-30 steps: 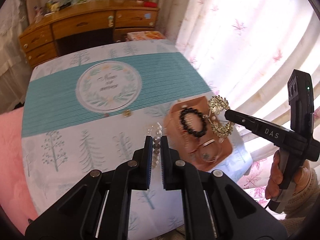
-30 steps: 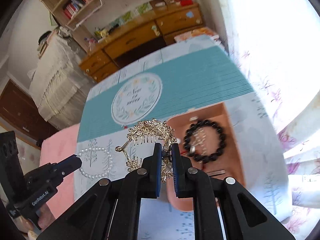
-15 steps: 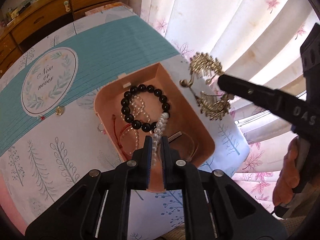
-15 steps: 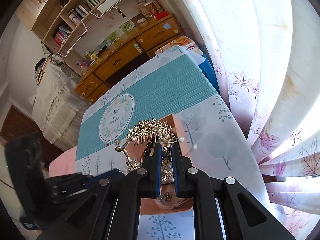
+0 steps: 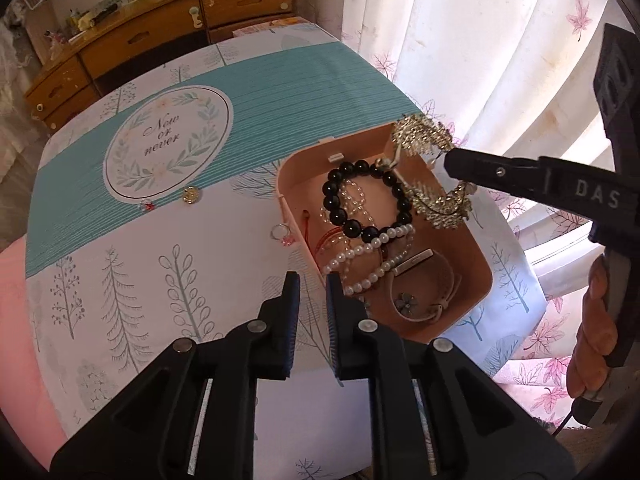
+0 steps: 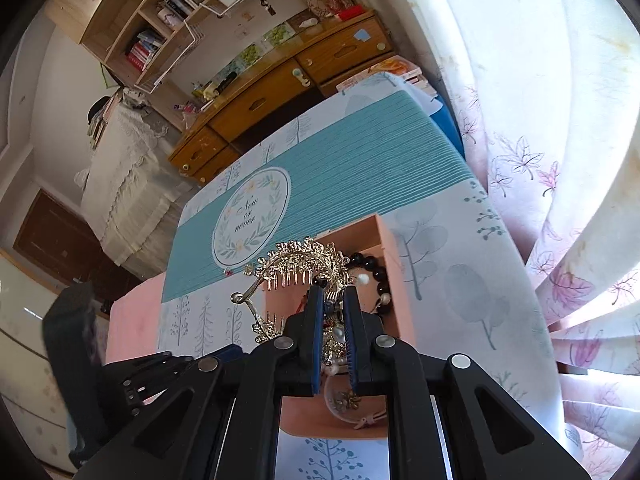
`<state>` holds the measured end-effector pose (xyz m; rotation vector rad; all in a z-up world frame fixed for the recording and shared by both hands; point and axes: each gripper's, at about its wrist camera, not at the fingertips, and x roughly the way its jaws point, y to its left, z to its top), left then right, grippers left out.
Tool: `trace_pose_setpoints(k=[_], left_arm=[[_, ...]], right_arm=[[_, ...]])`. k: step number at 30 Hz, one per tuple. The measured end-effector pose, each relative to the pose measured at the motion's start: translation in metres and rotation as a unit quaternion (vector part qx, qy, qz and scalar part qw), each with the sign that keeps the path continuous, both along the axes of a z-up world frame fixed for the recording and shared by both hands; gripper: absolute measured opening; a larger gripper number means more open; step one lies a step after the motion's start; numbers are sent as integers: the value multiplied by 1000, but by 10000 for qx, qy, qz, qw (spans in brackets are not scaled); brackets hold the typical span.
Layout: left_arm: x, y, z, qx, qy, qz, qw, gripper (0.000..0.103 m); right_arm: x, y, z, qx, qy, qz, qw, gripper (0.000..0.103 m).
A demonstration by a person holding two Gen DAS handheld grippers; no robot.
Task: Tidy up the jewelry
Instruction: 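Carry the pearl bracelet and gold clip into the peach box and open both tools, then move the right tool to the gold coin pendant while the left moves to the red-stone ring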
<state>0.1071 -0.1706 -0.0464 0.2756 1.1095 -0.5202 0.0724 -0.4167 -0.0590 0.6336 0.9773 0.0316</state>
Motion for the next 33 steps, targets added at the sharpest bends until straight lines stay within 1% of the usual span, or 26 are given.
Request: trace_pose_setpoints(k=[4,6,13,15,17,19,20,22,24,28,33], left_arm=[[-6,12,9,-28,-296,203,9994,11],[-6,20,11,-53,-353,317,9989,11],[0,51,8,-95,-395,767,9962,11],[2,62,7,-121,-368,917,9950,11],[4,72,5,-138,-325,1068,9937,11],[7,81,2,-172,-238,1214,9922,11],[8,84,1,-192,-208,1258,9917,11],[9,91,1,-218,-191,1344,9905,11],[7,97,1,-226,-216,1409,9895,11],[5,105,0,-203,-255,1500,9882,11],[-2,114,-6,-20,-323,1623,9862,11]], right_arm=[[14,15,-11,-6,119,120,9999,10],[21,21,-18,-5,197,158,9997,10],[47,37,-52,-125,625,170,9978,10],[52,40,-61,-234,734,180,9969,10],[55,45,-67,-364,807,199,9959,11],[59,48,-72,-381,863,210,9953,14],[60,49,-73,-376,862,212,9953,16],[58,50,-72,-378,840,203,9955,27],[59,53,-71,-390,776,183,9961,30],[58,62,-64,-499,638,241,9964,30],[52,73,-57,-582,489,389,9963,30]])
